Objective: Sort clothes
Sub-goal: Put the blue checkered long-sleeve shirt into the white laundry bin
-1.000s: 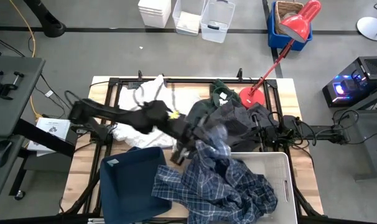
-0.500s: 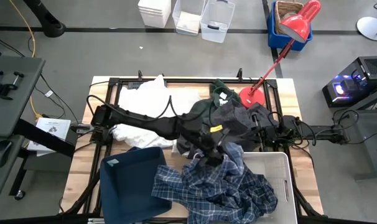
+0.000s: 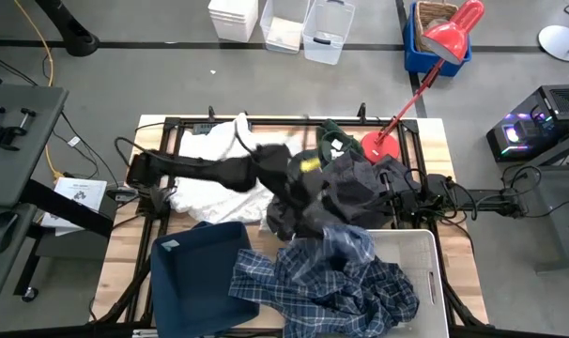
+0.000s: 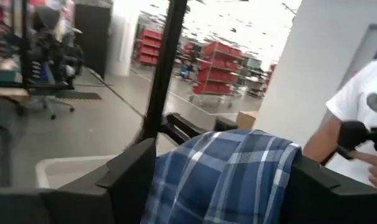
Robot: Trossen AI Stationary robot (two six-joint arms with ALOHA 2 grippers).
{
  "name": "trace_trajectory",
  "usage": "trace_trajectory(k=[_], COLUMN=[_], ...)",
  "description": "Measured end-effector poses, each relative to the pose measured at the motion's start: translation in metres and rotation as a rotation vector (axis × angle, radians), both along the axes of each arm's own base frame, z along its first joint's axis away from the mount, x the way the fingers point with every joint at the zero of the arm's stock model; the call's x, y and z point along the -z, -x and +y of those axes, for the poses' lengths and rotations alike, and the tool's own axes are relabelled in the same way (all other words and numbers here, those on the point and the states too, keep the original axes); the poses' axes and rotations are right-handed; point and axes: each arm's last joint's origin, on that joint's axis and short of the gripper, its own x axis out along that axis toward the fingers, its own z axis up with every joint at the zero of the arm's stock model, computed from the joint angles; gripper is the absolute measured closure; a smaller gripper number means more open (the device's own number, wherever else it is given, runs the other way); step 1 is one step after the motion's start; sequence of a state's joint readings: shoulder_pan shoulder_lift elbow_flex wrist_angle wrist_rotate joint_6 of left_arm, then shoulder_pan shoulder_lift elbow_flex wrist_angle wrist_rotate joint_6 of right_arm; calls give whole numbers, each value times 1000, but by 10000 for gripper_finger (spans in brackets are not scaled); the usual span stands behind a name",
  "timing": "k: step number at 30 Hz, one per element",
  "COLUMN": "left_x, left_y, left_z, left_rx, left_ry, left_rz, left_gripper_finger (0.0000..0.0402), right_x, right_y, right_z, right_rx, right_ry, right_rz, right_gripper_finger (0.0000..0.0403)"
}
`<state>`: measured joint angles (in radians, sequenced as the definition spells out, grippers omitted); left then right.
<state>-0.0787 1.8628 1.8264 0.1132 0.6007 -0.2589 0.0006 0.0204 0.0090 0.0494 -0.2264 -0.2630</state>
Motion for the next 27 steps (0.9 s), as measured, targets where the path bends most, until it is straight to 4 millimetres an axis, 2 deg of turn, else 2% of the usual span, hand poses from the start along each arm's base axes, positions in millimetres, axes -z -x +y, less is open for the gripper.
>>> trace_trajectory(k=[3,7,11,18,23,27], left_x=[-8,2,23,75,99,100], left_y=[11,13,2,-29,-28,-22], left_z=[9,2,-5,-5,-7,-7], left_rx=[-7,120,159,263,330,343], left_ry=[-3,-3,7,146,138,82], left_rz=[41,151,246,494,658,651], left_gripper_finger=[141,149,154,156,156,156], right_x=[0,0,0,0,0,0], right_y=[0,0,0,0,0,0], right_z=[0,0,0,0,0,0], right_rx=[0,0,0,0,3,7], right_ry=[0,0,0,0,-1,0], right_rz=[0,0,0,0,-2,-1], right_gripper_finger=[402,402,402,402,402,402])
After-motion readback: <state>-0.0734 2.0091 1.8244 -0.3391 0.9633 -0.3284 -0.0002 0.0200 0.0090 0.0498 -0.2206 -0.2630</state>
